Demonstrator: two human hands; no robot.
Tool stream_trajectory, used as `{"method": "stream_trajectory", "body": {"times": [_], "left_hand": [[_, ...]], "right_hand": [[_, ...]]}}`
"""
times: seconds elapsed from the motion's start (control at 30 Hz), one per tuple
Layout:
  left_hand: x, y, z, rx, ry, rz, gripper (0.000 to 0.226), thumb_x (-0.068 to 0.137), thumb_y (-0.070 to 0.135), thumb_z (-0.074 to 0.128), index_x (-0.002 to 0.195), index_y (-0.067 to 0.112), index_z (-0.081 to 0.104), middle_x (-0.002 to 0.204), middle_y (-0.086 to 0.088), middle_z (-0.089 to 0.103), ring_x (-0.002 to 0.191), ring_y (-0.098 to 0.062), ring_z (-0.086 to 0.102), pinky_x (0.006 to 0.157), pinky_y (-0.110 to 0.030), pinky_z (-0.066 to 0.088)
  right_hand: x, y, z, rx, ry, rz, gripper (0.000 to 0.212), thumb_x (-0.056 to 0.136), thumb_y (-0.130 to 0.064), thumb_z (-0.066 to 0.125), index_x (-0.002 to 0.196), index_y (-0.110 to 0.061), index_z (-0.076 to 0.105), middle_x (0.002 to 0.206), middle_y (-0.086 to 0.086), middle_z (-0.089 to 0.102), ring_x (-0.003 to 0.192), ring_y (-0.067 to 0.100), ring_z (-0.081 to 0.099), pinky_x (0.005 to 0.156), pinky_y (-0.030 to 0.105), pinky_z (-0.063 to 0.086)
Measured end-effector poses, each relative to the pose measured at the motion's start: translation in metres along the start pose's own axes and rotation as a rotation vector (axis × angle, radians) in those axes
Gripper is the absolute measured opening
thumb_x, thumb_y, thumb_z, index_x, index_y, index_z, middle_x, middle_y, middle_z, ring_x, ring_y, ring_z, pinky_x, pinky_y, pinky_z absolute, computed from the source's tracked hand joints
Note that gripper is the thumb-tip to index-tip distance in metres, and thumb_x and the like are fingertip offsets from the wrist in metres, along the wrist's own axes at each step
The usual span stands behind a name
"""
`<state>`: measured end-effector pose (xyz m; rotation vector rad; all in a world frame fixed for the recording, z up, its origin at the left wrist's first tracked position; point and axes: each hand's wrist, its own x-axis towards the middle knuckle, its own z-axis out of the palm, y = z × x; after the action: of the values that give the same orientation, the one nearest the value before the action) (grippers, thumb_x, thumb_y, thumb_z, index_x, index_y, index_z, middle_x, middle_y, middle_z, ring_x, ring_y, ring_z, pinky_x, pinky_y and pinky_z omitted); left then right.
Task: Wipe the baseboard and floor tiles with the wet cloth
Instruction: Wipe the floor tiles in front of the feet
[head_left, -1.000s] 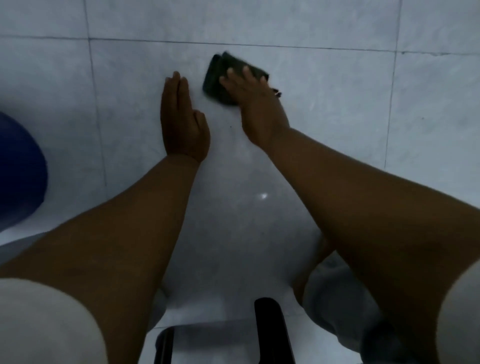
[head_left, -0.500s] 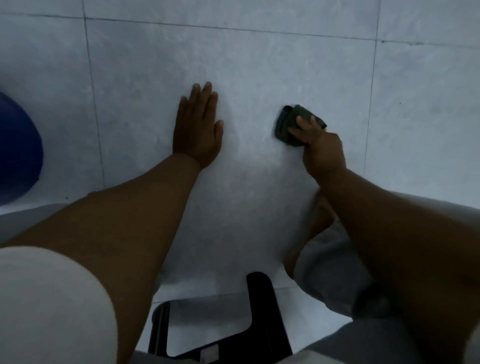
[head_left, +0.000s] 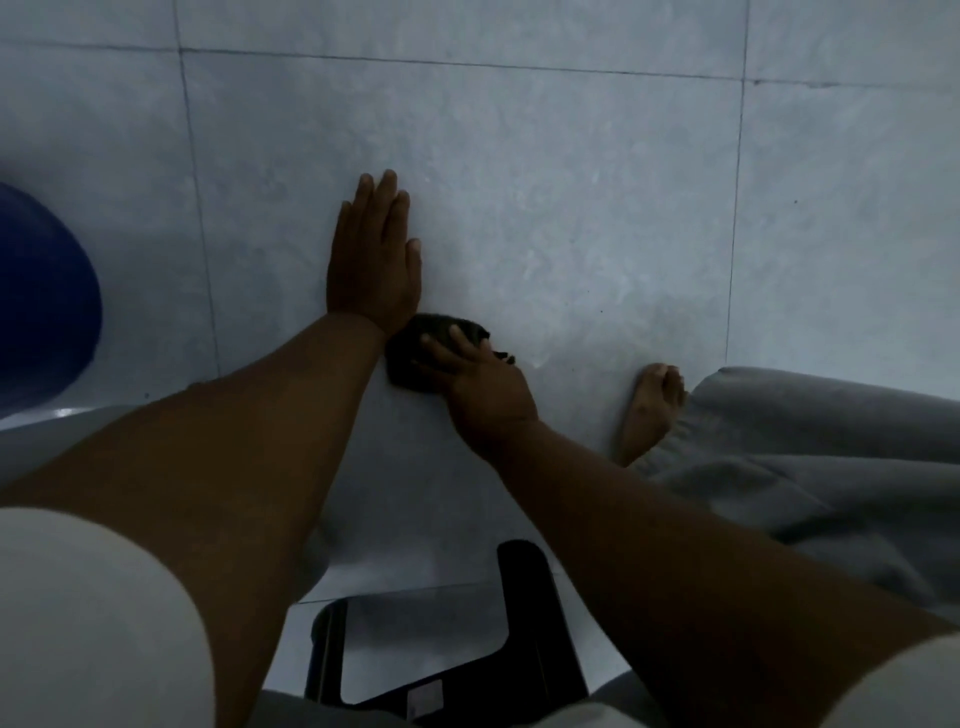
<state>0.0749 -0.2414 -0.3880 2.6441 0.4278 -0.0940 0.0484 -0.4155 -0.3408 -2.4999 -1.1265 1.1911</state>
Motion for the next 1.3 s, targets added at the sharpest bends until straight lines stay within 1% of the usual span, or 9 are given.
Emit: {"method": "stream_trajectory", "body": {"times": [0.17,0.27,0.4,0.5,0.73,0.9,1.0,1.13,1.3], "left_hand": [[-0.004,-0.008,-0.004,0.028,-0.026,0.020,0.054,0.101,0.023,0.038,0.150,0.001,0.036,0.162,-0.016,0.024,0.151,-0.036,0.017,0.124,-0.048,0.012],[-0.015,-0.002,-0.002,0.043,-0.093,0.056,0.056,0.100,0.025,0.041,0.151,0.002,0.034,0.163,-0.014,0.022,0.152,-0.035,0.015,0.124,-0.048,0.011],[-0.032,0.003,0.000,0.055,-0.152,0.056,0.060,0.098,0.026,0.045,0.152,0.002,0.033,0.164,-0.012,0.021,0.153,-0.033,0.013,0.124,-0.048,0.012],[-0.036,0.006,-0.002,0.078,-0.176,0.053,0.061,0.097,0.026,0.048,0.151,0.002,0.033,0.163,-0.013,0.023,0.152,-0.034,0.015,0.124,-0.047,0.014],[-0.027,0.005,-0.021,0.045,-0.131,0.013,0.055,0.097,0.014,0.046,0.149,-0.001,0.035,0.161,-0.016,0.027,0.152,-0.034,0.018,0.124,-0.043,0.017],[-0.026,-0.004,-0.023,0.036,-0.094,-0.008,0.055,0.092,0.008,0.045,0.145,-0.005,0.042,0.158,-0.020,0.033,0.150,-0.038,0.023,0.122,-0.045,0.021],[-0.027,0.000,-0.021,0.025,-0.145,-0.045,0.058,0.093,0.007,0.045,0.150,0.000,0.035,0.163,-0.015,0.023,0.153,-0.032,0.012,0.125,-0.041,0.014],[-0.031,-0.002,-0.019,0.034,-0.154,-0.058,0.058,0.095,0.007,0.043,0.152,0.002,0.033,0.164,-0.014,0.019,0.154,-0.031,0.009,0.126,-0.039,0.010],[-0.031,-0.007,-0.024,0.046,-0.170,-0.103,0.057,0.097,0.011,0.042,0.152,0.002,0.031,0.165,-0.014,0.015,0.154,-0.031,0.006,0.126,-0.041,0.011]], "right_hand": [[-0.014,0.063,-0.033,-0.121,-0.049,-0.400,0.036,0.082,-0.008,0.050,0.108,-0.001,0.073,0.126,0.022,0.065,0.117,0.053,0.056,0.095,0.067,0.046],[-0.027,0.096,-0.053,-0.184,0.085,-0.250,0.038,0.078,-0.015,0.046,0.099,-0.004,0.077,0.116,0.020,0.070,0.102,0.048,0.067,0.075,0.058,0.057],[-0.038,0.103,-0.054,-0.109,0.156,0.365,0.053,0.098,-0.008,0.046,0.149,-0.017,0.037,0.161,0.013,0.024,0.142,0.038,0.034,0.108,0.052,0.040],[-0.024,0.058,-0.048,-0.058,0.101,0.562,0.058,0.102,-0.011,0.039,0.156,-0.015,0.016,0.162,0.019,0.012,0.137,0.041,0.039,0.109,0.049,0.037],[-0.001,0.031,-0.055,-0.160,0.370,0.327,0.060,0.099,-0.047,0.035,0.148,-0.011,0.036,0.130,0.019,0.058,0.107,0.034,0.059,0.084,0.040,0.049],[-0.011,0.071,-0.048,-0.162,0.196,0.024,0.095,0.083,-0.055,0.065,0.154,-0.011,0.020,0.160,0.019,0.014,0.148,0.039,0.012,0.120,0.048,0.021],[0.009,0.059,-0.024,-0.113,0.148,0.019,0.100,0.083,-0.058,0.064,0.156,-0.018,0.010,0.164,0.012,-0.006,0.149,0.037,-0.011,0.122,0.054,0.006],[0.020,0.052,-0.004,-0.126,0.270,0.098,0.092,0.088,-0.061,0.052,0.156,-0.020,0.008,0.164,0.011,-0.003,0.150,0.034,-0.008,0.120,0.053,0.000],[0.033,0.057,-0.012,-0.034,0.442,0.078,0.061,0.095,-0.027,0.058,0.150,-0.018,0.035,0.160,0.011,0.027,0.149,0.035,0.018,0.121,0.052,0.012]]}}
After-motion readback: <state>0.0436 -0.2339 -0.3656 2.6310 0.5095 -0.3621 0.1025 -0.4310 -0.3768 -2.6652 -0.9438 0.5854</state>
